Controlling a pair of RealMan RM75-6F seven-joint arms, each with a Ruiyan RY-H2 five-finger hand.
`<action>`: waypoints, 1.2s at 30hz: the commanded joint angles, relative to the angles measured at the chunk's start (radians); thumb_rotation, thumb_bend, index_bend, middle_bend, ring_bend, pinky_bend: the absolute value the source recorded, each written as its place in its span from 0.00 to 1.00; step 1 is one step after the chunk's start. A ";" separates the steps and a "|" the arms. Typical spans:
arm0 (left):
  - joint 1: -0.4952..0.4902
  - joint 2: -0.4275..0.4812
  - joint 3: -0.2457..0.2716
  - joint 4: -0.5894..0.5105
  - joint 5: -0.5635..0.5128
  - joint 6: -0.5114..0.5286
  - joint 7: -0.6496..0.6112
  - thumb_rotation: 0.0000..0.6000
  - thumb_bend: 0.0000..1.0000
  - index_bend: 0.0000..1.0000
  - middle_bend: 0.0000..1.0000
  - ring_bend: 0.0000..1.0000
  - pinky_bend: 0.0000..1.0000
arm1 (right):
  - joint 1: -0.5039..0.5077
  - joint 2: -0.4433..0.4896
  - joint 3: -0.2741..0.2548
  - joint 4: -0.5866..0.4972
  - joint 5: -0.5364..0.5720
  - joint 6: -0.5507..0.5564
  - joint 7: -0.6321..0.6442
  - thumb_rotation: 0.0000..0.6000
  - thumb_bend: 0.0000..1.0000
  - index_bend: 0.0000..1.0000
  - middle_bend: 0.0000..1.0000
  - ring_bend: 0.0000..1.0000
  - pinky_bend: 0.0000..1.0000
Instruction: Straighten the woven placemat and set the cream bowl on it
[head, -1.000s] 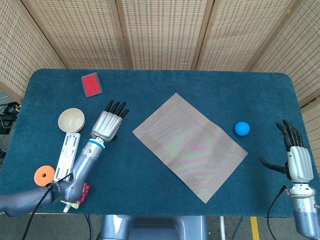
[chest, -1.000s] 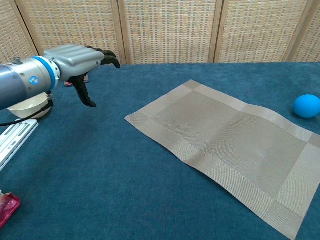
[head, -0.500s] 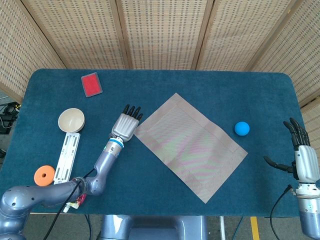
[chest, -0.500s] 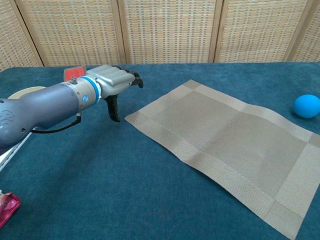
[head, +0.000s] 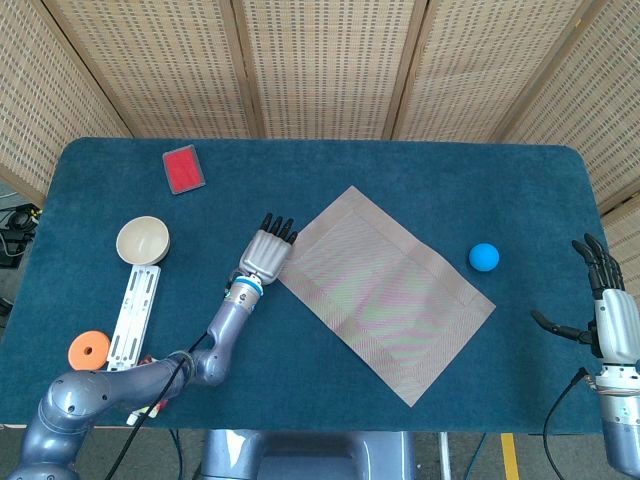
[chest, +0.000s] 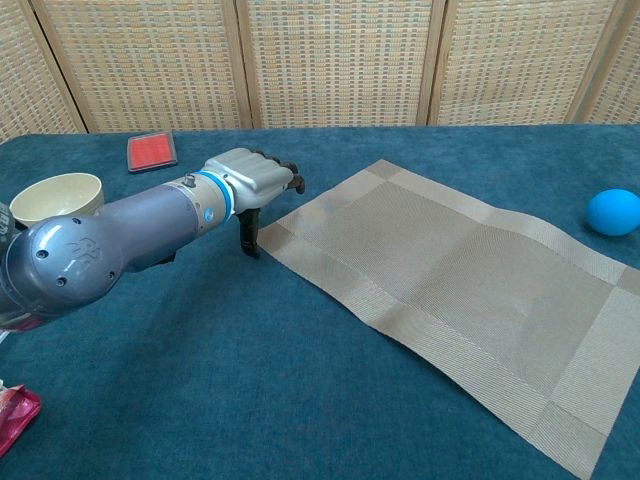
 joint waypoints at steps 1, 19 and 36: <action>-0.012 -0.019 0.003 0.027 0.001 -0.006 -0.002 1.00 0.07 0.13 0.00 0.00 0.00 | -0.002 0.000 0.002 0.000 0.003 0.003 0.001 1.00 0.22 0.11 0.00 0.00 0.00; -0.037 -0.137 0.017 0.187 0.098 0.020 -0.073 1.00 0.48 0.20 0.00 0.00 0.00 | -0.006 0.005 0.005 -0.006 0.003 0.014 0.016 1.00 0.22 0.11 0.00 0.00 0.00; 0.017 -0.106 0.023 0.166 0.246 0.077 -0.240 1.00 0.70 0.27 0.00 0.00 0.00 | -0.012 0.009 -0.005 -0.025 -0.013 0.029 -0.001 1.00 0.22 0.11 0.00 0.00 0.00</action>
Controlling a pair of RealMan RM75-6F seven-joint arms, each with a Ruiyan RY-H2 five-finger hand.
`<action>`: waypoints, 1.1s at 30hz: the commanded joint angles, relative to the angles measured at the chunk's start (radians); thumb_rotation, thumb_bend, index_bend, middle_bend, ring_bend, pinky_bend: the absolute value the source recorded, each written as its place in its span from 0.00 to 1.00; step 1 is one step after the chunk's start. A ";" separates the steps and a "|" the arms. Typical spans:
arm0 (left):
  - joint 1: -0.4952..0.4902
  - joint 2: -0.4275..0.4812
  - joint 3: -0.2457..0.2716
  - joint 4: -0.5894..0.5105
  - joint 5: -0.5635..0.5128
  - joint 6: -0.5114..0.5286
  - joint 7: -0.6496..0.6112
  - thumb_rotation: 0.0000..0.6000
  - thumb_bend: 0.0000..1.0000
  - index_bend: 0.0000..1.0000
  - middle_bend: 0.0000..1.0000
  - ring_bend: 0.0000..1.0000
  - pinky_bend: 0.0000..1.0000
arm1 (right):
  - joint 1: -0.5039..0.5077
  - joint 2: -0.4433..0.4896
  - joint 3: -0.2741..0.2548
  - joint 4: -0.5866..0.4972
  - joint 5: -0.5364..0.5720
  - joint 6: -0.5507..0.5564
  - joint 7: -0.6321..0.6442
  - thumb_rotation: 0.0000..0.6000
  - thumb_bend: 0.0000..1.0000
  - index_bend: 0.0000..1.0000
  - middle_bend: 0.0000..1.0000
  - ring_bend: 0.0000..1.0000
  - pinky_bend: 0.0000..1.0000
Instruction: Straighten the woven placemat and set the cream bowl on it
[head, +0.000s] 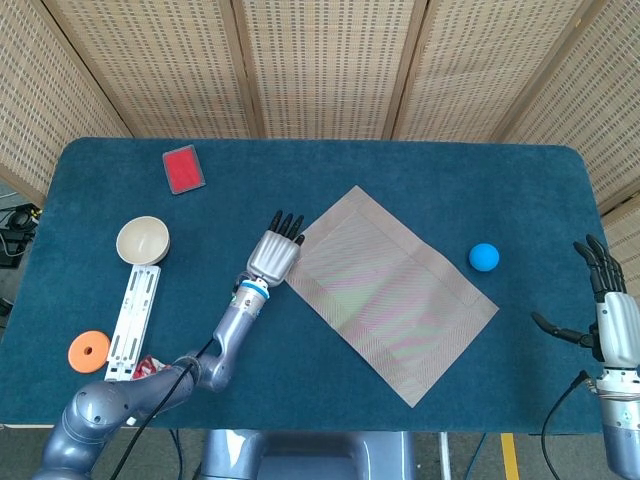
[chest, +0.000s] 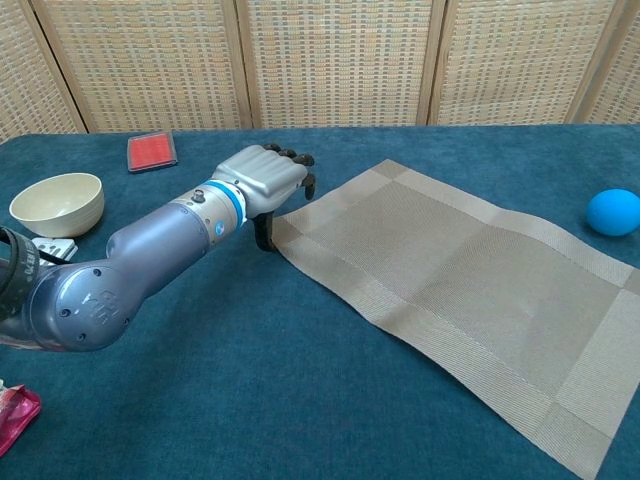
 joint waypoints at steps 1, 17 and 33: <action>0.005 0.003 -0.004 -0.007 0.014 0.006 -0.014 1.00 0.70 0.27 0.00 0.00 0.00 | -0.002 0.002 0.002 -0.002 0.001 0.004 0.002 1.00 0.22 0.11 0.00 0.00 0.00; -0.009 -0.062 -0.044 0.080 0.054 0.010 -0.067 1.00 0.68 0.45 0.00 0.00 0.00 | -0.005 0.011 0.003 -0.005 0.002 0.006 0.021 1.00 0.22 0.11 0.00 0.00 0.00; 0.026 -0.028 -0.051 0.040 0.097 0.041 -0.100 1.00 0.65 0.72 0.00 0.00 0.00 | -0.004 0.011 -0.002 -0.011 -0.003 0.005 0.013 1.00 0.22 0.11 0.00 0.00 0.00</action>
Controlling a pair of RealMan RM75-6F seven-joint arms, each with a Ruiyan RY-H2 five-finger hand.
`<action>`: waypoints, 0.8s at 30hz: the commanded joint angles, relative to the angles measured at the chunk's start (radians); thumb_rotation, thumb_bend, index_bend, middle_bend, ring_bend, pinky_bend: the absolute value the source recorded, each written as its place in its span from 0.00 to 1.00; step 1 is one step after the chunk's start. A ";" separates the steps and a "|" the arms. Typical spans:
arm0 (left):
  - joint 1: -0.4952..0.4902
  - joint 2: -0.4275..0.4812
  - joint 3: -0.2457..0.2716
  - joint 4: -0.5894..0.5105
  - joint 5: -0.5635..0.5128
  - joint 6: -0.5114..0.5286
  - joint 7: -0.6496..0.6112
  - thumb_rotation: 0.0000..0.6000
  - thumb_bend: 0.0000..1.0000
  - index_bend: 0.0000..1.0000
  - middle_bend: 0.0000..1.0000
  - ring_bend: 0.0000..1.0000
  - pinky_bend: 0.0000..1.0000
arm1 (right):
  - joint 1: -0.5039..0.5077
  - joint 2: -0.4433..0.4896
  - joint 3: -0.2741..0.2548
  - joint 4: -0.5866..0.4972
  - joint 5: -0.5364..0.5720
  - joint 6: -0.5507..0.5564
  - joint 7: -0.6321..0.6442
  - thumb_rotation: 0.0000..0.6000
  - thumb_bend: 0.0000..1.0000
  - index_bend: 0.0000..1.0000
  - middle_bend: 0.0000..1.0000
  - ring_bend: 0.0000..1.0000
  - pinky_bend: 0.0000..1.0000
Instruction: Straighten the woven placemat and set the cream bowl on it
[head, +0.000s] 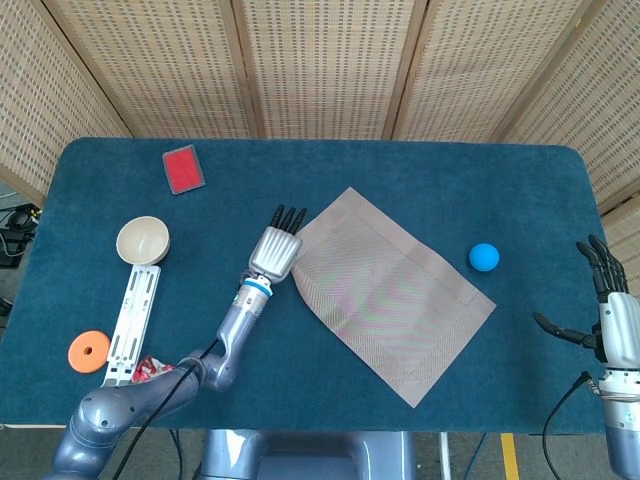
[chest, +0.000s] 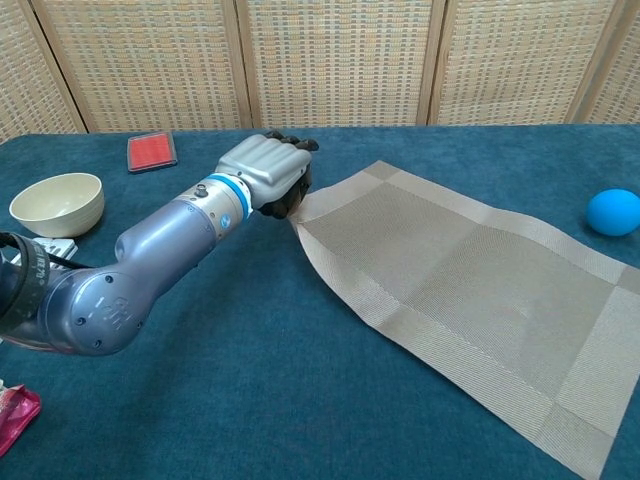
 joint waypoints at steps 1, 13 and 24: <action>0.022 0.024 0.009 -0.036 0.013 0.018 0.000 1.00 0.65 0.72 0.00 0.00 0.00 | -0.001 0.001 -0.001 -0.003 -0.003 0.004 -0.002 1.00 0.22 0.11 0.00 0.00 0.00; 0.149 0.198 0.079 -0.352 0.045 0.110 0.074 1.00 0.65 0.74 0.00 0.00 0.00 | -0.006 0.006 -0.007 -0.019 -0.017 0.016 -0.017 1.00 0.22 0.11 0.00 0.00 0.00; 0.258 0.391 0.236 -0.769 0.088 0.158 0.209 1.00 0.66 0.75 0.00 0.00 0.00 | -0.008 -0.001 -0.013 -0.027 -0.032 0.032 -0.045 1.00 0.22 0.11 0.00 0.00 0.00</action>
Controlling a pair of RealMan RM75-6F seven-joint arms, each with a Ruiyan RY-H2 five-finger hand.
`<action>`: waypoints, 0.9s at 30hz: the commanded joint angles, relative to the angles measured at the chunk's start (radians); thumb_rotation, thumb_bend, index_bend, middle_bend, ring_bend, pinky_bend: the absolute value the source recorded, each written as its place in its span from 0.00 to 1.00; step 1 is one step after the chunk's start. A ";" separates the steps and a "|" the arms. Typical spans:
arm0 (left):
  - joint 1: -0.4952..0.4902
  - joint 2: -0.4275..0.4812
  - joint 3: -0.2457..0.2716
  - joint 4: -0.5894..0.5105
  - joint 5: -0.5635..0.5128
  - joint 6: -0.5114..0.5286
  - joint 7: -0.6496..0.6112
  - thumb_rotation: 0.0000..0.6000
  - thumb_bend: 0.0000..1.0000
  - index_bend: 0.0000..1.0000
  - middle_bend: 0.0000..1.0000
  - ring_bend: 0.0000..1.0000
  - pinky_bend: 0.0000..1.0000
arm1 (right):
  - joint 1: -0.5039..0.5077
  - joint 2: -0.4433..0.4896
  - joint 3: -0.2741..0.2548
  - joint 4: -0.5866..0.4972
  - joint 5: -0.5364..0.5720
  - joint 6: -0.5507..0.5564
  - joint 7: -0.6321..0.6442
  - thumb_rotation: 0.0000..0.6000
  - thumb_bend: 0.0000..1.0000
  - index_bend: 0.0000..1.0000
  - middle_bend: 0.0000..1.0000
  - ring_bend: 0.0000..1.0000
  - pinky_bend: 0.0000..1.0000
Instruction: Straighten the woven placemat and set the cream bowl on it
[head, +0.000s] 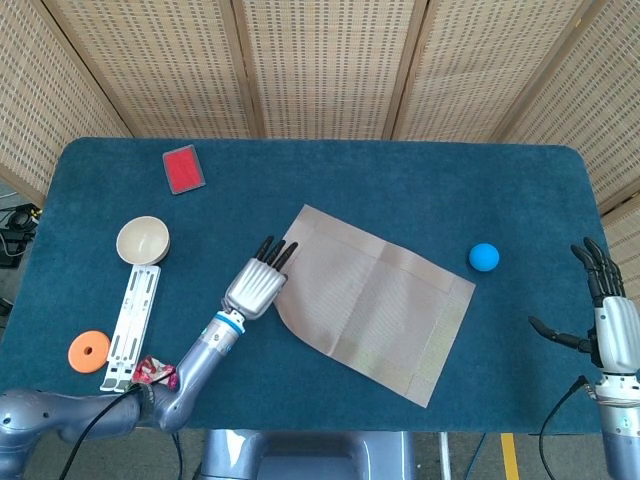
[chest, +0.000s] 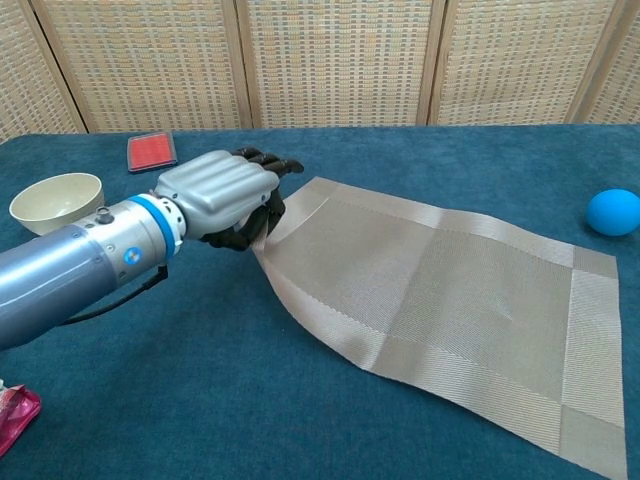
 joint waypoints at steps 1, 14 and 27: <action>0.050 0.082 0.078 -0.152 0.026 0.017 0.052 1.00 0.66 0.75 0.00 0.00 0.00 | -0.001 -0.001 -0.002 -0.002 -0.003 0.003 -0.006 1.00 0.22 0.11 0.00 0.00 0.00; 0.087 0.152 0.197 -0.352 0.098 -0.015 0.076 1.00 0.66 0.72 0.00 0.00 0.00 | 0.001 -0.007 -0.004 -0.003 -0.002 0.002 -0.023 1.00 0.22 0.11 0.00 0.00 0.00; 0.100 0.178 0.244 -0.397 0.193 -0.069 -0.030 1.00 0.65 0.67 0.00 0.00 0.00 | 0.006 -0.014 -0.007 0.000 0.001 -0.007 -0.038 1.00 0.22 0.11 0.00 0.00 0.00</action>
